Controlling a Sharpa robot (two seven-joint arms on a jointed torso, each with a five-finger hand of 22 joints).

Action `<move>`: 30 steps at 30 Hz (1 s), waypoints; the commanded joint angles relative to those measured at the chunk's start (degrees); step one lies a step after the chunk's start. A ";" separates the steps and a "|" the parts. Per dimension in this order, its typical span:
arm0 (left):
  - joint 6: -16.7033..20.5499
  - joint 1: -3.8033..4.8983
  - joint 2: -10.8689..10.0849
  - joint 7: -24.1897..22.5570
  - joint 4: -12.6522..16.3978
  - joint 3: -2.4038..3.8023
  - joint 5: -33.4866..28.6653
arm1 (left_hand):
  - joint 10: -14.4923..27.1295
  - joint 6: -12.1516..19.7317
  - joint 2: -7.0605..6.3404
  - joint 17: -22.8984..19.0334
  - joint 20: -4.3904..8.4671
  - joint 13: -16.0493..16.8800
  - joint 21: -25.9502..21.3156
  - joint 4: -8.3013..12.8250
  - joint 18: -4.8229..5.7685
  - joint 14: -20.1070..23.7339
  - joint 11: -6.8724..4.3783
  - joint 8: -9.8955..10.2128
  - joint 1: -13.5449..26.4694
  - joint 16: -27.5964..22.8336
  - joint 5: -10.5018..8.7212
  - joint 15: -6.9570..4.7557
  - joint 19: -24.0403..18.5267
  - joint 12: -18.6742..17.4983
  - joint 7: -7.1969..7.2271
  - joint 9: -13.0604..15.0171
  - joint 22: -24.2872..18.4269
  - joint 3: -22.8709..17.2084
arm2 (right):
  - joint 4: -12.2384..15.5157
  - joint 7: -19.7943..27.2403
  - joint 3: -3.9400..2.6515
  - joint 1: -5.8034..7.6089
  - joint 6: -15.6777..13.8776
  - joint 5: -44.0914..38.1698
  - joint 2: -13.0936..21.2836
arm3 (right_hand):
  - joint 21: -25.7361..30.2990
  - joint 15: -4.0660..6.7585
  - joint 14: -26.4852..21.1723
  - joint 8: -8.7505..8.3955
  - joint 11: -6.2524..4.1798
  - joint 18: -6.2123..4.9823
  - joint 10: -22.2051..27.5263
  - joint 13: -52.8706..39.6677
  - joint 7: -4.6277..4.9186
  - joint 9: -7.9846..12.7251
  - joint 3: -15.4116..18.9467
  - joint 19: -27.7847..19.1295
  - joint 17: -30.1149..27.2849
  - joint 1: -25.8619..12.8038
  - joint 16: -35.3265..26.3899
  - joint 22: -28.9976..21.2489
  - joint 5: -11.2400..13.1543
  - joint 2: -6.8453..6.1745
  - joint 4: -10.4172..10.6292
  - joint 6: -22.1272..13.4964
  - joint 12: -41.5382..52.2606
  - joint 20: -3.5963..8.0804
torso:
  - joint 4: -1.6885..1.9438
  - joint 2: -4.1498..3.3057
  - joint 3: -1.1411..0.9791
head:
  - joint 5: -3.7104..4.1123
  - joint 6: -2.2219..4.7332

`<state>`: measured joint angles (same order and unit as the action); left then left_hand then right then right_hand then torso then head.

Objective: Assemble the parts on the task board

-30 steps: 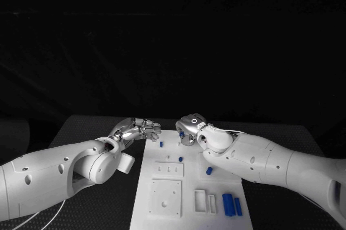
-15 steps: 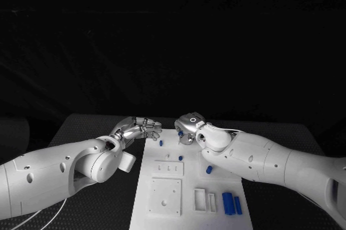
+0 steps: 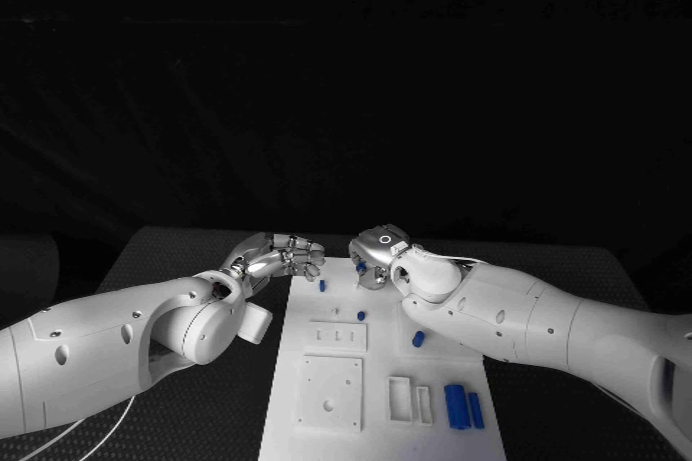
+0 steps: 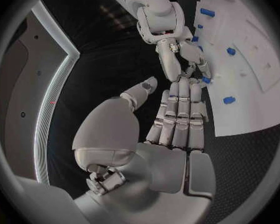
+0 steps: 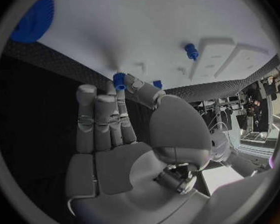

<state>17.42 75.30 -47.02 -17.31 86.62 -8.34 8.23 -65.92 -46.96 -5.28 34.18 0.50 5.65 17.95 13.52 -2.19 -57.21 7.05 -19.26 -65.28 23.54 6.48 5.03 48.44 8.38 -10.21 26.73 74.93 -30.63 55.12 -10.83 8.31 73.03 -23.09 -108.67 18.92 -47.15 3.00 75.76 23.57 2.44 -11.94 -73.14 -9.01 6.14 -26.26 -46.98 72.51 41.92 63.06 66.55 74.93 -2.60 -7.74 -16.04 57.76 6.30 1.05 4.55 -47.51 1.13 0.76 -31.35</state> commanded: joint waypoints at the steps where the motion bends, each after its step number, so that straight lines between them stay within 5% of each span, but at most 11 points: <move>1: -0.93 0.06 0.10 -0.53 -0.03 0.06 -0.15 | -0.04 0.28 -0.17 0.09 -0.05 -0.08 0.20 -0.07 -0.90 0.10 0.39 0.39 0.61 -0.41 -0.21 0.30 -0.54 -0.25 -0.15 0.00 1.32 -0.30 | -0.17 0.10 0.06 -0.11 1.75 -0.21 -0.05 | -0.26 0.63 -0.77 0.15 0.38 -3.06 -2.80 -0.12 0.12 -0.05 -0.35 -0.28 -0.07 0.52 0.07 1.35 -0.18 -0.23 -0.07 0.39 -0.33 0.34 | 0.01 -0.04 -0.03 | 0.06 0.00; 12: -0.99 0.06 0.25 -0.51 -0.12 0.06 -0.15 | -0.02 0.30 -0.18 0.13 -0.05 -0.09 0.23 -0.06 -0.90 0.10 0.39 0.42 0.64 -0.45 -0.21 0.30 -0.57 -0.30 -0.15 0.00 1.31 -0.31 | -0.55 0.37 0.07 -0.11 1.46 0.53 -0.33 | -0.28 0.33 -1.15 -0.49 0.70 -3.06 -2.05 -0.13 0.47 -0.04 -0.65 -1.00 -0.63 0.28 -0.41 1.18 -0.18 -1.04 0.04 -0.44 -1.11 0.18 | -0.03 -0.07 -0.06 | -0.02 -0.07; 23: -0.85 0.06 0.23 -0.53 -0.18 0.06 -0.15 | 0.00 0.35 -0.21 0.18 -0.05 -0.10 0.26 -0.04 -0.91 0.09 0.41 0.47 0.66 -0.50 -0.22 0.30 -0.59 -0.36 -0.17 0.00 1.31 -0.32 | -0.96 0.72 0.09 -0.11 1.11 2.24 -0.51 | -0.19 -1.78 -0.93 -3.37 2.85 -3.06 3.78 1.18 2.56 0.87 0.49 -1.27 -1.60 -1.17 -0.62 0.90 -0.16 -5.72 2.02 -5.15 -2.77 -0.35 | -0.03 -0.11 -0.03 | -0.05 -0.10; 30: -0.83 0.06 0.30 -0.51 -0.31 0.06 -0.16 | 0.03 0.44 -0.21 0.24 -0.06 -0.11 0.29 -0.05 -0.92 0.07 0.46 0.54 0.71 -0.54 -0.22 0.30 -0.60 -0.42 -0.22 -0.02 1.31 -0.33 | -0.95 0.69 0.09 -0.10 0.63 2.26 -0.45 | -0.11 -1.97 -0.95 -3.58 3.05 -3.06 4.40 1.40 2.78 0.94 0.42 -1.30 -1.79 -0.74 -0.58 0.86 -0.17 -6.03 2.45 -5.56 -2.61 -0.37 | -0.05 -0.14 0.01 | -0.06 -0.19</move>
<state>17.37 75.30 -46.87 -17.30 86.28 -8.34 8.23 -65.92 -46.75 -5.51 34.33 0.30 5.61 17.95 13.51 -2.16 -57.21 7.05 -19.03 -65.06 23.33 6.48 5.02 48.23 8.15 -10.42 26.73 74.91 -30.62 54.16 -10.50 8.40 72.93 -22.61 -106.60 18.53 -47.14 1.43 74.63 20.18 5.42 -11.34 -69.10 -7.66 8.85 -25.39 -46.57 71.00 40.18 62.31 66.24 74.92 -2.45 -13.43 -14.05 52.59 3.75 0.94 4.50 -47.64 1.10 0.70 -31.51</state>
